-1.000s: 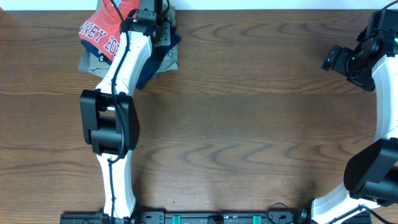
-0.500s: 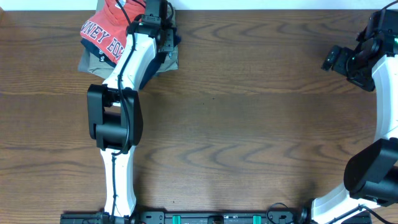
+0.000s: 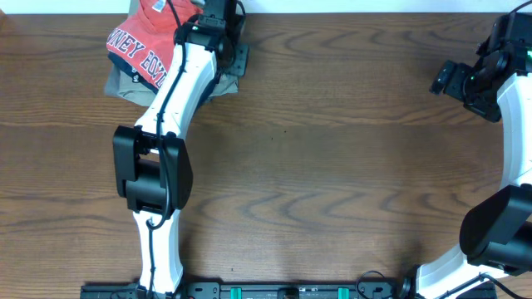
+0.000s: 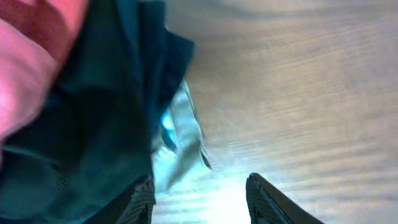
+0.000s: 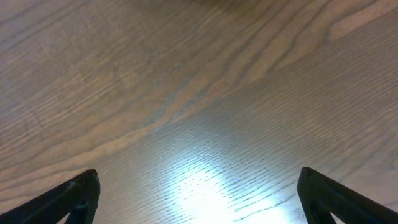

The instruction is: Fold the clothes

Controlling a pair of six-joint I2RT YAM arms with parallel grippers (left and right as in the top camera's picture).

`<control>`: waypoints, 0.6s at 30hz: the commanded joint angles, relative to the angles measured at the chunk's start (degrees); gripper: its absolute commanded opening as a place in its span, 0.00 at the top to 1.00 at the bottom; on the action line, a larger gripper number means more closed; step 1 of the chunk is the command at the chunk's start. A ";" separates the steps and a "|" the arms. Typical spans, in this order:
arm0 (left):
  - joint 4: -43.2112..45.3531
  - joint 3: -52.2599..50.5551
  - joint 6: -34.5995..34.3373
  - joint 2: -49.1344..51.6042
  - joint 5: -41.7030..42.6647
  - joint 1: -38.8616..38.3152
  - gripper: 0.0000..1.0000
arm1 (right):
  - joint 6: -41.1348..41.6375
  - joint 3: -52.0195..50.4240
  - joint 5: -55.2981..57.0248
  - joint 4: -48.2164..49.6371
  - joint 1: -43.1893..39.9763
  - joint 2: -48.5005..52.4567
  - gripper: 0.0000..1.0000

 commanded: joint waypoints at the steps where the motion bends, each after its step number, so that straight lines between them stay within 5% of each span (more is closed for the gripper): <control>1: -1.62 0.70 2.51 -3.30 2.25 -0.04 0.51 | -0.26 0.22 0.55 -0.09 -0.07 0.11 0.01; 10: 4.22 0.70 0.39 -12.83 -6.49 1.60 0.53 | -0.26 0.20 0.52 -0.07 -0.07 0.11 0.01; 15: 9.81 0.70 -1.55 -11.54 -7.63 5.35 0.77 | -0.26 0.20 0.55 -0.07 -0.07 0.11 0.01; 18: 11.80 0.70 -2.54 -8.83 -7.41 7.54 0.81 | -0.26 0.20 0.55 -0.09 -0.07 0.11 0.01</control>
